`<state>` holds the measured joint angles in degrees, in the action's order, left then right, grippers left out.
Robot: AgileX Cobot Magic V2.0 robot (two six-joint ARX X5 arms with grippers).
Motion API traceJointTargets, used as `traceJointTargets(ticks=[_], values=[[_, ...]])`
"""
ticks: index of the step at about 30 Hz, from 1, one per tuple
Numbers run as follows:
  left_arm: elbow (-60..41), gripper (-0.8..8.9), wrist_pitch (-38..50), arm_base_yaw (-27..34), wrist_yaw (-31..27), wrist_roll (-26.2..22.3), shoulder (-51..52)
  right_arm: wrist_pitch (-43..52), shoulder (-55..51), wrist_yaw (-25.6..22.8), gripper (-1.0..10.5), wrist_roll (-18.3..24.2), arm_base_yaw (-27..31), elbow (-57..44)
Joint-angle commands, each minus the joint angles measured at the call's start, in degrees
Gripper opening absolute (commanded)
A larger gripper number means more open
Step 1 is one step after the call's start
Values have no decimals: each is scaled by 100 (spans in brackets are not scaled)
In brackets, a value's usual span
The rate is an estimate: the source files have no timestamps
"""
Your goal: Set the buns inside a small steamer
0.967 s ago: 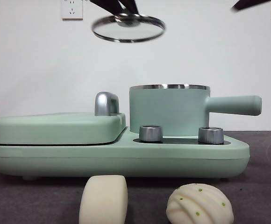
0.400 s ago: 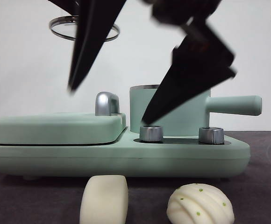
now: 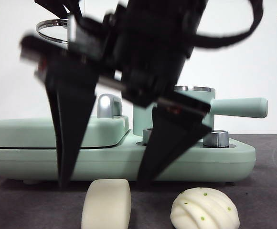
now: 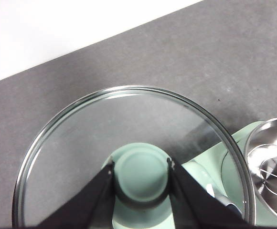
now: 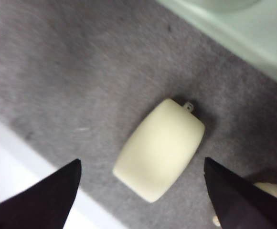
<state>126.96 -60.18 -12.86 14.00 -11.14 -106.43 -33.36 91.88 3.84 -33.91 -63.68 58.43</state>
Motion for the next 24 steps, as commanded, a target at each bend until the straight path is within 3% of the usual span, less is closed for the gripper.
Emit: traceJointTargets(ticks=[1, 3, 7, 9, 17, 24], values=[[199, 16, 195, 42, 39, 7, -31, 13, 278, -31, 409, -61, -70, 107], [199, 16, 195, 68, 39, 9, -31, 26, 404, -28, 385, -59, -70, 107], [199, 16, 192, 92, 39, 24, -31, 39, 487, -31, 157, -52, -70, 107], [199, 16, 192, 92, 39, 24, -31, 63, 487, -42, 96, -11, -70, 107], [199, 16, 192, 92, 42, 24, -31, -72, 437, 120, 95, 7, -9, 304], [199, 16, 186, 125, 42, 28, -31, -1829, 422, 262, 96, 629, 306, 1749]])
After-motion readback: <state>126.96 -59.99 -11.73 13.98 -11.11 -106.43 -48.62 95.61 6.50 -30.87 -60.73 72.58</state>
